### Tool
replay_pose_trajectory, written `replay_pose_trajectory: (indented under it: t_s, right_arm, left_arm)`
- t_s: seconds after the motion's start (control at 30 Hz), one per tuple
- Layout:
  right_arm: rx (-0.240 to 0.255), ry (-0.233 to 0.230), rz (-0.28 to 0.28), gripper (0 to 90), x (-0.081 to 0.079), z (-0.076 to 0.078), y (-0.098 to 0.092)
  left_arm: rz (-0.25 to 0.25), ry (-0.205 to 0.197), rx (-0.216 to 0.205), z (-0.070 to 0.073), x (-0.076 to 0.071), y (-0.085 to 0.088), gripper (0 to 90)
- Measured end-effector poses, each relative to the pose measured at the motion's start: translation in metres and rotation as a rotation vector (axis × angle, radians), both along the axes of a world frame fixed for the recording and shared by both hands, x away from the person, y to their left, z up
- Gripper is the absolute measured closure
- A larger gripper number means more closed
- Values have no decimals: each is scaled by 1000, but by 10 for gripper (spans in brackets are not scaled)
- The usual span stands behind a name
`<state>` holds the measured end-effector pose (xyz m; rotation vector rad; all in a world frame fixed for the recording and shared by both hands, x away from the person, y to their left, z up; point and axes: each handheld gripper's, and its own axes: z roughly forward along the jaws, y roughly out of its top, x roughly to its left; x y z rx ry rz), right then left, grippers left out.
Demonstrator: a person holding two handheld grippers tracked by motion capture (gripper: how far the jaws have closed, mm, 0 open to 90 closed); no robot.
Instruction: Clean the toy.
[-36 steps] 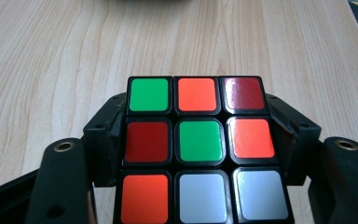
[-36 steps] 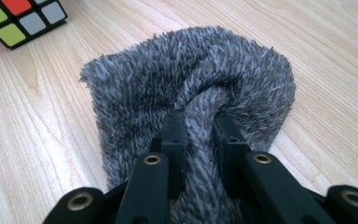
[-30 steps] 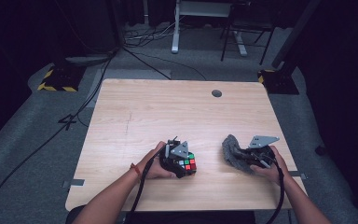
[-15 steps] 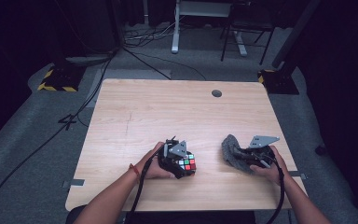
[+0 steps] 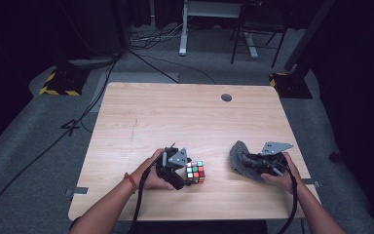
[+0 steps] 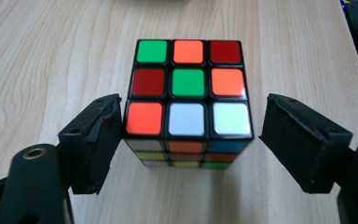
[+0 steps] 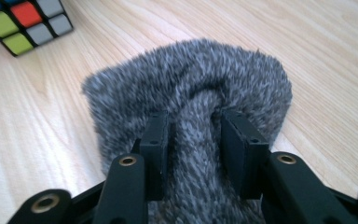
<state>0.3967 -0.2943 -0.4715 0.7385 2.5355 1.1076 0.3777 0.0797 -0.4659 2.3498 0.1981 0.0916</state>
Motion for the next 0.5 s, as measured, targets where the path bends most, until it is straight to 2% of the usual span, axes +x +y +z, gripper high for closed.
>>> replay_pose_trajectory:
  t_s: [0.1,0.23,0.5]
  right_arm:
    - [14,-2,-1,603,-1,4,0]
    - [26,-22,5,592,-4,9,0]
    - [44,-75,8,528,-11,22,3]
  left_arm:
    - [0,-7,10,0,-3,2,217]
    - [0,0,4,0,-5,3,218]
    - [3,7,30,-1,-11,8,222]
